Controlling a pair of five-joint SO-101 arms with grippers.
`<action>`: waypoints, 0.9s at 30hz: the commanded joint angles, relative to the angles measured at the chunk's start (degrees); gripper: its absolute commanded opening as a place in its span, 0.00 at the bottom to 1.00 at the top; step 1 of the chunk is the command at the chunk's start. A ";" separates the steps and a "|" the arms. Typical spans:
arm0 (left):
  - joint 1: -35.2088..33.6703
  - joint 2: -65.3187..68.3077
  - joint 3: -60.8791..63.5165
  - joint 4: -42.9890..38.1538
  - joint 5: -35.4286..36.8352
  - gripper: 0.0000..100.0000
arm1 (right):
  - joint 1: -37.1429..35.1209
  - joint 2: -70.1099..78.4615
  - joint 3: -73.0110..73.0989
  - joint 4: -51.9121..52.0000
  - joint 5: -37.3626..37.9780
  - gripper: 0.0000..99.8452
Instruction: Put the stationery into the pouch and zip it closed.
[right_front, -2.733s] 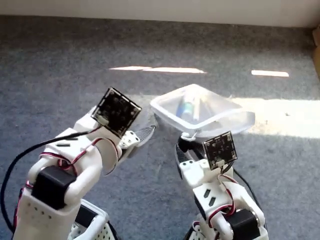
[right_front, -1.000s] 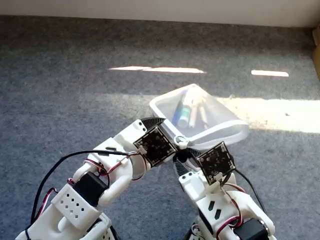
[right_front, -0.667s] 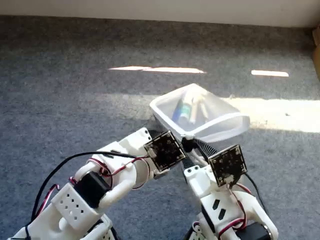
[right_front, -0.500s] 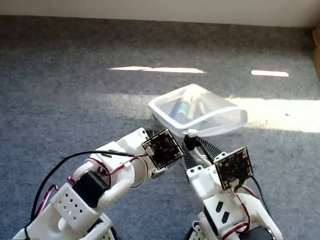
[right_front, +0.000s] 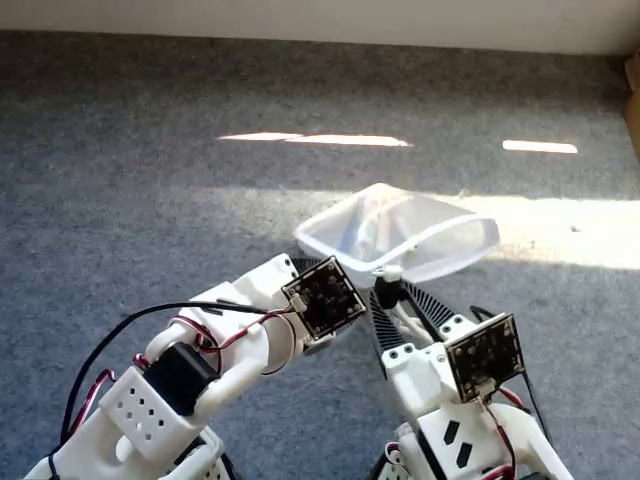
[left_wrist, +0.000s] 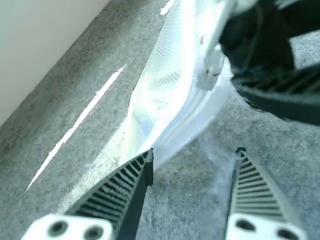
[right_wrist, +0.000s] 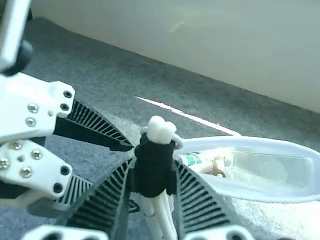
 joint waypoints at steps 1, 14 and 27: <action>0.92 -3.12 -3.03 -2.20 0.09 0.24 | 0.13 -0.13 -4.09 0.40 0.70 0.01; 5.14 -4.09 2.95 -10.99 0.88 0.23 | -9.63 -0.13 -8.22 7.69 0.70 0.01; 7.69 -6.11 6.99 -12.22 2.55 0.17 | -9.63 -0.13 -8.66 7.69 0.62 0.01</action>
